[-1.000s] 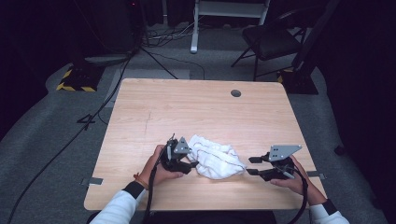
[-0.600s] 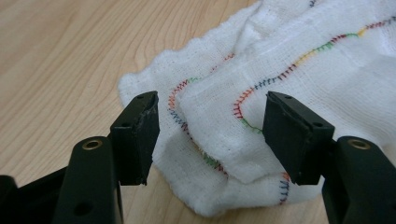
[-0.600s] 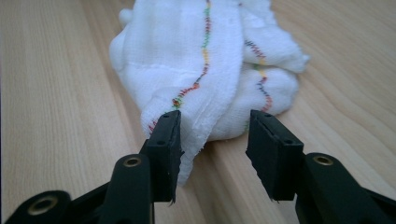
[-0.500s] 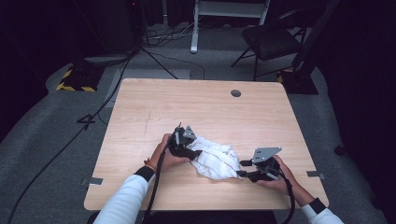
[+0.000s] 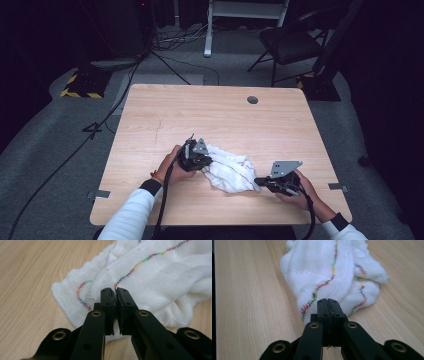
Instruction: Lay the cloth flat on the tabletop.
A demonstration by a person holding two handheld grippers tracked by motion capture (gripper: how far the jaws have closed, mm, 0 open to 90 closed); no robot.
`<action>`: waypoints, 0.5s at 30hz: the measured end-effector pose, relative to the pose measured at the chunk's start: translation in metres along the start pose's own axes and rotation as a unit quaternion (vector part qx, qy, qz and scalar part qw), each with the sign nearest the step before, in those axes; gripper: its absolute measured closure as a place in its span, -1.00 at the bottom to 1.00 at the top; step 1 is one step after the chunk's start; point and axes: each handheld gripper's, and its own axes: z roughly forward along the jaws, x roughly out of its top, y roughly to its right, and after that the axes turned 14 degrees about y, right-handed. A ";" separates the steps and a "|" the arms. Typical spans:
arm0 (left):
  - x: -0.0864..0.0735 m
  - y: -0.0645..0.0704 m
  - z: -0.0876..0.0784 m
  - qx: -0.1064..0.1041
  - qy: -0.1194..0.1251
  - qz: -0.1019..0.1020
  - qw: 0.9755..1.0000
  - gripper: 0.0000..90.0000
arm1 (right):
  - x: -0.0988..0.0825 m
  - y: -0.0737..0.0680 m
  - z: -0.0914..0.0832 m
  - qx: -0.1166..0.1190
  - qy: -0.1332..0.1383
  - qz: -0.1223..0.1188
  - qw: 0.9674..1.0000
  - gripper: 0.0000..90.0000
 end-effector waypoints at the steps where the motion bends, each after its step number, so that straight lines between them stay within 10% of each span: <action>1: 0.001 -0.001 -0.003 0.000 0.006 -0.003 1.000 0.88 | 0.000 0.001 -0.002 -0.007 0.005 0.002 1.000 0.99; 15: -0.018 0.029 -0.051 -0.015 0.007 0.020 1.000 0.88 | 0.002 -0.002 0.004 -0.001 0.016 0.009 1.000 0.26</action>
